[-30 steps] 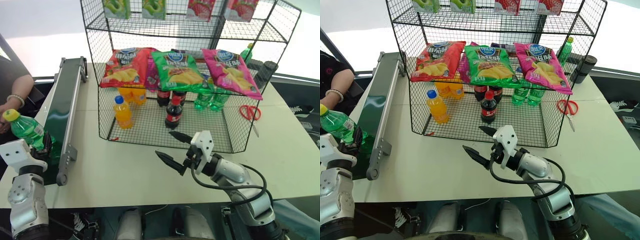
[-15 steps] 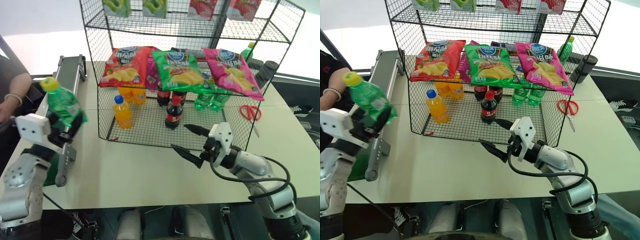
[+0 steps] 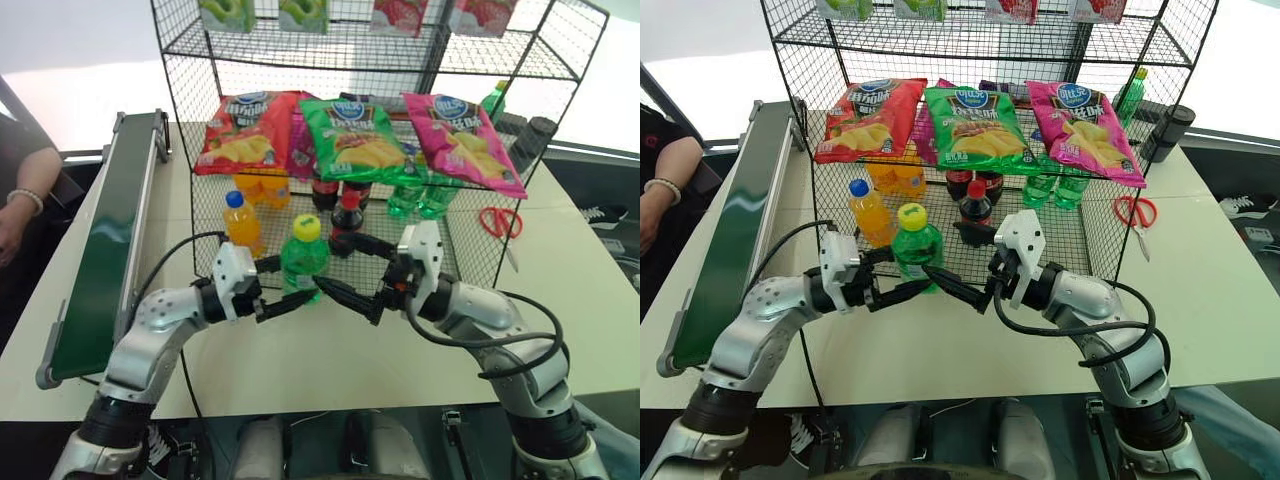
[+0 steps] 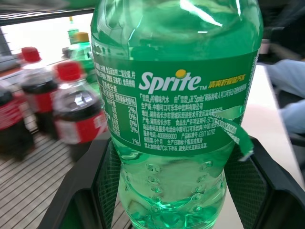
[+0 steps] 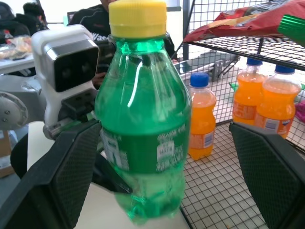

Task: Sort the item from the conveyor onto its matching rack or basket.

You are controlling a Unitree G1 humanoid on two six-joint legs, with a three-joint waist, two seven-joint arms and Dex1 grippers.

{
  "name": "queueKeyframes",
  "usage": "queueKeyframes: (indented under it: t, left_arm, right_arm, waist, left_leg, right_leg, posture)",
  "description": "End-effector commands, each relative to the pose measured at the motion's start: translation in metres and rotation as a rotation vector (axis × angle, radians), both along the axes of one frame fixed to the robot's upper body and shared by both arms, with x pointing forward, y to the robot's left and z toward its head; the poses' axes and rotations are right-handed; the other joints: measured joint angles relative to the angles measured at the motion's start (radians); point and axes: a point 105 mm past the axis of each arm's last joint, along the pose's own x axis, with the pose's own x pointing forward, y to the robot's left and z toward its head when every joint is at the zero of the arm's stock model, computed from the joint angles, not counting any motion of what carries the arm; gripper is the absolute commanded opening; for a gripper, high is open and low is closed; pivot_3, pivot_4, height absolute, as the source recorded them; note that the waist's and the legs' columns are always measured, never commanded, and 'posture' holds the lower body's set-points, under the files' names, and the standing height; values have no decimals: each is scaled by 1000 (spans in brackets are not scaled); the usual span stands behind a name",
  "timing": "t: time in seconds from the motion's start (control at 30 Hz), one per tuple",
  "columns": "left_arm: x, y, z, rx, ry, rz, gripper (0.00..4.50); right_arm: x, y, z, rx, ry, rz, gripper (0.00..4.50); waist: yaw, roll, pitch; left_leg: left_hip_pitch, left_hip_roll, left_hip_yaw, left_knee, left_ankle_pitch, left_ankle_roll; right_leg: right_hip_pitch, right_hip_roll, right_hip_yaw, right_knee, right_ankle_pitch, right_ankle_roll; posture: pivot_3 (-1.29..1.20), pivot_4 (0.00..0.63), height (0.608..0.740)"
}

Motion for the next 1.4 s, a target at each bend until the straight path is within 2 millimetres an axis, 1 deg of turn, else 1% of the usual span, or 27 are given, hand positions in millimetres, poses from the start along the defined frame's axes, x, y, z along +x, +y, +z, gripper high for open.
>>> queueKeyframes:
  t: [0.03,0.27,0.43,0.53,0.57,0.6,0.7,0.73,0.8,0.87,0.9,1.0,1.1,1.2,1.33,1.4]
  left_arm:
    - [-4,-16,12,-8,-96,-109,2610]
    - [0,-28,15,-39,-117,-144,2610]
    - [1,-30,15,-46,-124,-144,2610]
    - [1,-31,15,-50,-124,-142,2610]
    - [1,-31,15,-52,-119,-143,2610]
    - [1,-31,15,-54,-116,-144,2610]
    - [2,-30,13,-53,-107,-131,4196]
    - [3,-29,11,-44,-107,-121,4384]
    - [4,-25,5,-24,-96,-98,4384]
    - [6,-18,-2,-9,-67,-57,4384]
    - [8,-11,-6,-8,-48,-24,4384]
    - [8,8,-21,17,-9,55,4384]
    - [8,18,-23,10,-2,112,4384]
    - [7,19,-19,-19,-1,131,4384]
    - [4,11,-18,-18,-3,114,4384]
    - [2,6,-17,-17,-3,94,4384]
  right_arm:
    - [-4,3,9,17,-25,9,4500]
    - [-6,2,7,15,-2,0,4500]
    - [-5,-1,4,13,15,-9,4500]
    - [-5,-2,3,11,19,-4,3673]
    - [-5,-2,3,11,18,-3,3251]
    - [-5,-2,3,12,17,-3,3084]
    - [-5,-3,4,6,4,-10,3082]
    - [-4,-3,4,5,0,-16,3082]
    - [-1,-6,4,1,-11,-43,3082]
    - [6,-13,3,-8,-31,-106,3082]
    - [10,-20,1,-9,-37,-154,3082]
    - [24,-55,-6,-24,-52,-351,3082]
    - [32,-89,-20,-67,-66,-538,3082]
    - [39,-113,-36,-81,-70,-678,3082]
    - [50,-127,-45,-59,-77,-771,3082]
    - [59,-133,-48,-24,-64,-818,3082]
  waist:
    - [0,0,0]
    - [0,0,0]
    - [0,0,0]
    - [0,0,0]
    - [0,0,0]
    - [0,0,0]
    - [0,0,0]
    - [0,0,0]
    - [0,0,0]
    - [-1,0,0]
    - [-1,0,0]
    - [0,0,0]
    - [3,0,0]
    - [2,0,0]
    - [-5,2,0]
    - [-5,3,0]
  left_leg:
    - [0,0,0,0,0,0]
    - [1,0,0,0,0,0]
    - [1,0,0,1,0,0]
    - [1,0,0,1,0,0]
    - [1,0,0,1,0,0]
    - [1,0,-1,1,0,0]
    - [1,0,-1,1,0,0]
    - [1,0,-1,1,0,0]
    - [1,0,-1,2,0,0]
    - [1,0,-1,2,0,0]
    - [1,0,-1,2,0,0]
    - [1,0,-1,2,0,0]
    - [1,1,-1,2,0,0]
    - [1,0,-1,2,0,0]
    - [2,0,1,2,0,0]
    - [3,1,1,2,0,0]
  right_leg:
    - [0,0,0,0,0,0]
    - [0,0,0,1,0,0]
    - [1,0,0,1,0,0]
    - [1,0,0,1,0,0]
    - [1,0,0,1,0,0]
    - [1,0,0,1,0,0]
    - [1,0,0,1,0,0]
    - [1,0,0,1,0,0]
    - [2,0,0,1,0,0]
    - [2,0,0,1,0,0]
    - [2,0,0,1,0,0]
    - [2,0,0,2,0,0]
    - [2,-1,0,1,0,0]
    - [2,-2,0,1,0,0]
    - [2,-1,1,2,0,0]
    - [2,1,1,3,0,0]
  posture:
    - [0,150,735]
    - [0,150,735]
    - [0,150,735]
    - [0,150,735]
    - [0,150,735]
    - [0,150,735]
    - [0,150,735]
    - [0,150,735]
    - [0,150,735]
    - [0,150,735]
    - [0,150,735]
    - [0,150,735]
    - [0,150,735]
    - [0,150,735]
    - [0,150,735]
    - [0,150,735]
